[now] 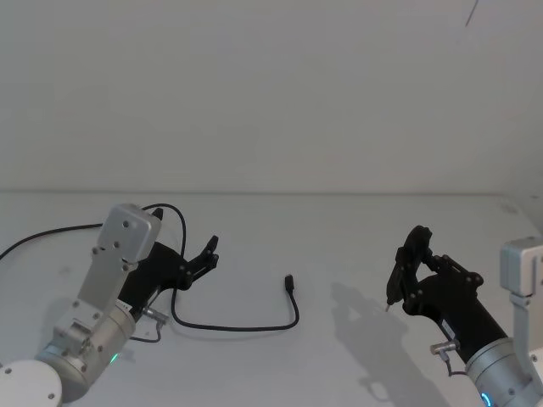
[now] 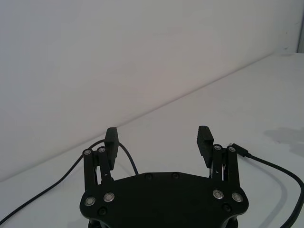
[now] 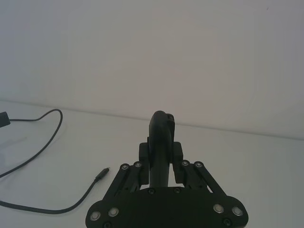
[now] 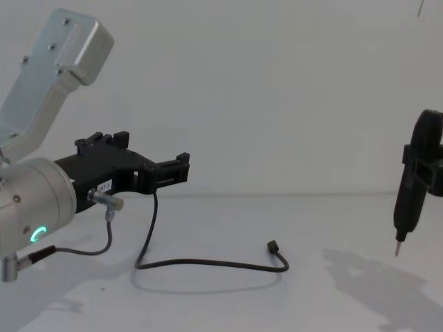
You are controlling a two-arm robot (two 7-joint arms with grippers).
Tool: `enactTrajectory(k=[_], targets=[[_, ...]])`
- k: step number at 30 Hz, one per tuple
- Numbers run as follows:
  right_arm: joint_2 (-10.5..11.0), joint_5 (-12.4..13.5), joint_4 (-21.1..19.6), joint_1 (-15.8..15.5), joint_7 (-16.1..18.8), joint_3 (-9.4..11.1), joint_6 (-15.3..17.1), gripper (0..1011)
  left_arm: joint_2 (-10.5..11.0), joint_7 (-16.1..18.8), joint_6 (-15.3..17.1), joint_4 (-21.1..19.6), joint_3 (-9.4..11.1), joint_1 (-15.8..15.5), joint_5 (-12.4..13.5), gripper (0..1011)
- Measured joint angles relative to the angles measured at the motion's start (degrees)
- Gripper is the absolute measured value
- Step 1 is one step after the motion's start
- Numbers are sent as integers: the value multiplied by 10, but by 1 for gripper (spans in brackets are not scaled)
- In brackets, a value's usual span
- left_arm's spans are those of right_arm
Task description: Pick up the data cable with the one hand.
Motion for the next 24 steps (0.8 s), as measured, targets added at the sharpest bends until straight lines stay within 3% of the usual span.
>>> enactTrajectory(k=[13, 24], targets=[[0, 0, 0, 0, 0, 0, 0, 279, 12, -44, 19, -5, 7, -11, -9, 1001], [0, 0, 0, 0, 0, 0, 0, 279, 43, -130, 70, -23, 21, -34, -31, 1000]])
